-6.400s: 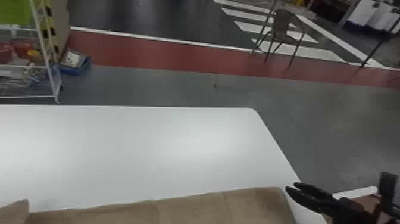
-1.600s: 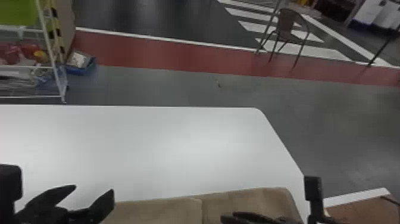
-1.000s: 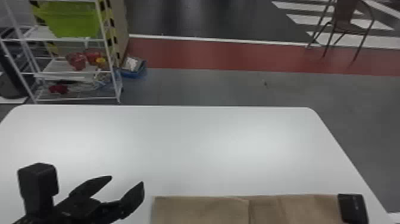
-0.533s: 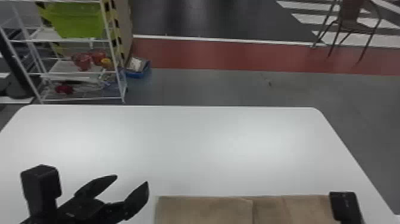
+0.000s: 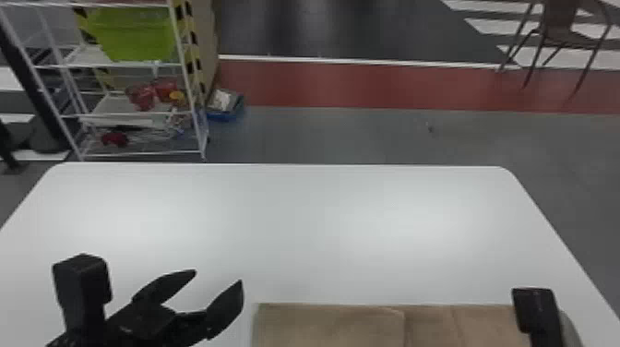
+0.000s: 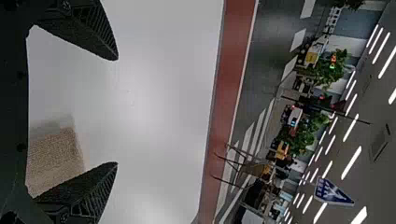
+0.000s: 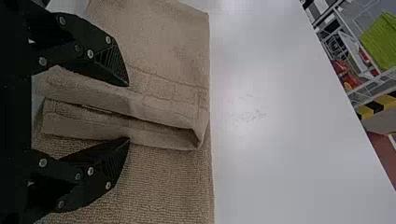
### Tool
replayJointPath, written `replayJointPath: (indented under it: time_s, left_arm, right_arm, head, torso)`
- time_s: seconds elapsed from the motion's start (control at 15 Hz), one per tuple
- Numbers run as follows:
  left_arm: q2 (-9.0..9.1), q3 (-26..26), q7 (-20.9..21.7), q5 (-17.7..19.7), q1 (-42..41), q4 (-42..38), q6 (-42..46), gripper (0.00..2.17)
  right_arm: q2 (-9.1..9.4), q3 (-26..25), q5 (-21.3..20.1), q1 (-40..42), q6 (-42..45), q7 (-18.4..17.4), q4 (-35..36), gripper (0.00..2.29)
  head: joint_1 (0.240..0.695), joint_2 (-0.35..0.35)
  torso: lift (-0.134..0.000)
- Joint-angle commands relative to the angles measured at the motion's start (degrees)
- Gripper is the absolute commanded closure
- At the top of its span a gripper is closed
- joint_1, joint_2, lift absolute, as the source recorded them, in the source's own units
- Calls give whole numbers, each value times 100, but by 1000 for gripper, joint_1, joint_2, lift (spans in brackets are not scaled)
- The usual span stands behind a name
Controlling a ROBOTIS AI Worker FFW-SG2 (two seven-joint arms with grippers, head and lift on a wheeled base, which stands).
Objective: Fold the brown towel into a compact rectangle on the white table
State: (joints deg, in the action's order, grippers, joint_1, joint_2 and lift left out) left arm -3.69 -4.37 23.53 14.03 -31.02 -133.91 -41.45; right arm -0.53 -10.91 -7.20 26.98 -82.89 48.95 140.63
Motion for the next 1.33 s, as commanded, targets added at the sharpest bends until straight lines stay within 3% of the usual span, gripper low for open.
replayJointPath:
  time_s: [0.0,0.2,0.47,0.67,0.87,1.0,1.27]
  left_arm:
    - [0,-12,2,12,0,5,1,90]
    - [9,-91,28,91,0,14,1,90]
    - [9,-135,37,126,-18,14,1,90]
    - [26,-223,37,144,-18,5,1,90]
    - [44,-223,37,144,-18,14,1,90]
    - [53,-205,28,144,-18,32,1,90]
    - [53,-188,-16,126,17,40,-52,90]
  right_arm:
    - [0,10,8,-123,-74,9,-62,674]
    - [0,19,43,-193,-303,44,-132,687]
    - [-9,19,87,-193,-391,194,-80,1433]
    - [0,-77,272,-114,-444,404,105,1484]
    - [0,-543,913,-70,-719,440,545,1484]
    - [0,-816,1072,-9,-719,554,826,1484]
    - [9,-2196,2012,-9,-719,897,1019,1484]
  head:
    - [695,-66]
    - [695,-58]
    - [695,-41]
    - [695,-26]
    - [695,-7]
    - [695,-8]
    - [695,-58]
  torso:
    - [-123]
    - [-123]
    - [-123]
    - [-123]
    - [-123]
    - [-123]
    - [-123]
